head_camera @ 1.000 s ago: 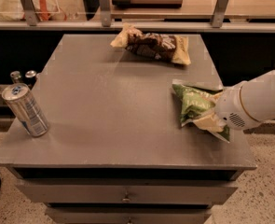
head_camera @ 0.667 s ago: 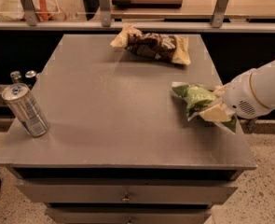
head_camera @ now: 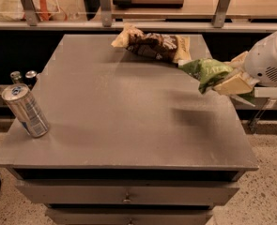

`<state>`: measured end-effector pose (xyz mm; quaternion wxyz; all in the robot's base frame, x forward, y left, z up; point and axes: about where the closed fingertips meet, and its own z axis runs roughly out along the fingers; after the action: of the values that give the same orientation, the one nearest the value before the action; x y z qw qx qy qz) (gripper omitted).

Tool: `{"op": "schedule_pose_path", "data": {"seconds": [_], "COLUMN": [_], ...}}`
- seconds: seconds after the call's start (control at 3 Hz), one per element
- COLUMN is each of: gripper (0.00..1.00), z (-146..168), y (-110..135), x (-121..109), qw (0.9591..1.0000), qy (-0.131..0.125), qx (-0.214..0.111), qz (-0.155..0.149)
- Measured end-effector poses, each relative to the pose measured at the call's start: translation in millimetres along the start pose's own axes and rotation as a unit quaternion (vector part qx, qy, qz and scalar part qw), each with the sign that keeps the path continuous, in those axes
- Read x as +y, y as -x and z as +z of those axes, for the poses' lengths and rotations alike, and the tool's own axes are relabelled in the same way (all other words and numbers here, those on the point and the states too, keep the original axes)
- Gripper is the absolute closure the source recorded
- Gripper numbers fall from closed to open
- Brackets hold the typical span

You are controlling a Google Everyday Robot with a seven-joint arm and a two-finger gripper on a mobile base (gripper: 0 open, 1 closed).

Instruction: Move green jalapeno chip bag near redbull can

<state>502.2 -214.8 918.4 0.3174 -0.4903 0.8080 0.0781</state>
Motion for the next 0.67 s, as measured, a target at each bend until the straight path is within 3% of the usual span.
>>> {"op": "schedule_pose_path", "data": {"seconds": [0.67], "gripper": [1.0], "z": [1.4], "y": [8.8], "x": [2.9], "qw": [0.9999], "qy": [0.002], "qx": [0.001], "qz": [-0.017]}}
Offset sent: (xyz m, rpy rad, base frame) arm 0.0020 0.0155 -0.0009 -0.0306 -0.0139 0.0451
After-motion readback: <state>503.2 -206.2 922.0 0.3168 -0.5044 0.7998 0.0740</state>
